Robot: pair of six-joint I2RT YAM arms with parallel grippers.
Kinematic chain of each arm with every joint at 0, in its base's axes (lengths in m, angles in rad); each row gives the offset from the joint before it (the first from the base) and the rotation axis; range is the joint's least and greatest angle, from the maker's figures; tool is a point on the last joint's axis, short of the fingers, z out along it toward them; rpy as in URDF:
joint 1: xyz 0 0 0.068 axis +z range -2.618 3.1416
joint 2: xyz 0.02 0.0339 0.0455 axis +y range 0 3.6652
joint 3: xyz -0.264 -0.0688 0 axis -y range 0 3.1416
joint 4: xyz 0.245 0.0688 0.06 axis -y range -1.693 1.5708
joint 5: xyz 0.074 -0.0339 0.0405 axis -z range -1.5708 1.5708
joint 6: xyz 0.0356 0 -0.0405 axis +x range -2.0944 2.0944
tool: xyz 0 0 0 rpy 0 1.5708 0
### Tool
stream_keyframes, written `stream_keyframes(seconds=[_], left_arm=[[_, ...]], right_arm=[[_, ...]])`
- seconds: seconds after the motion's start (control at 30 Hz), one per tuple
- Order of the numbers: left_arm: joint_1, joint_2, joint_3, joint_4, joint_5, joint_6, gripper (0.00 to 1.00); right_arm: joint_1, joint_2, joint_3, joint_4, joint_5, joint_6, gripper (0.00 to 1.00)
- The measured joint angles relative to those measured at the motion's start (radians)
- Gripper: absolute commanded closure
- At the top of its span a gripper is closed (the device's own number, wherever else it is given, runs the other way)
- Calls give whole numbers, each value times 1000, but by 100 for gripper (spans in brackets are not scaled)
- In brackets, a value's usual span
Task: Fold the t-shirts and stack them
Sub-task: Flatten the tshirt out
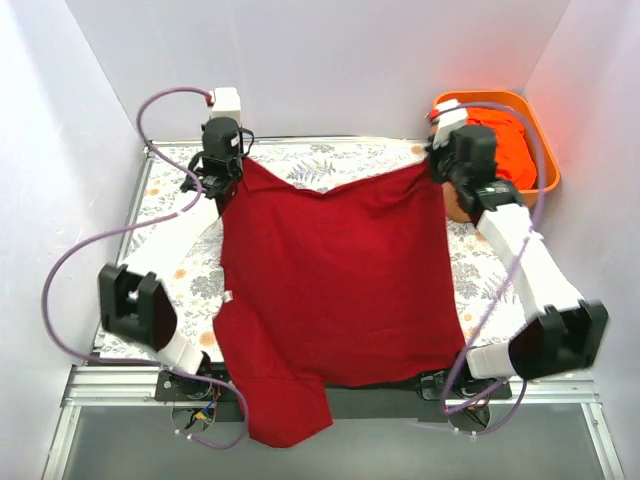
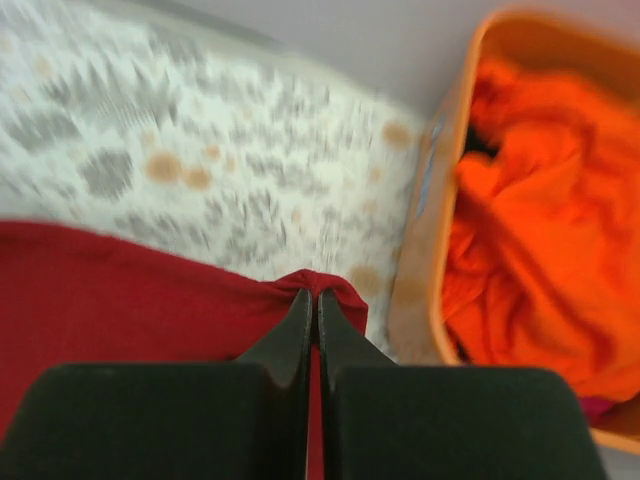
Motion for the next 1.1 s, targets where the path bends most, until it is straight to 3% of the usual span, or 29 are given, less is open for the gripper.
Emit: stream_keyframes(seconds=[0.2,0.57,0.83,1.1], left_arm=[[105,241,-46,55,32,-74,100],[150,454,107,158,112,-135,100],[172,491,145,126,131,-229,100],[195,463,143,-31,121,-407,100]], right_arm=[[-6,243,-132,66,48,0,99],[-39,515,-9,261,73,-19,99],[-52,642,118,317,87,-42,99],[-57,720,182,342,92,-65,99]])
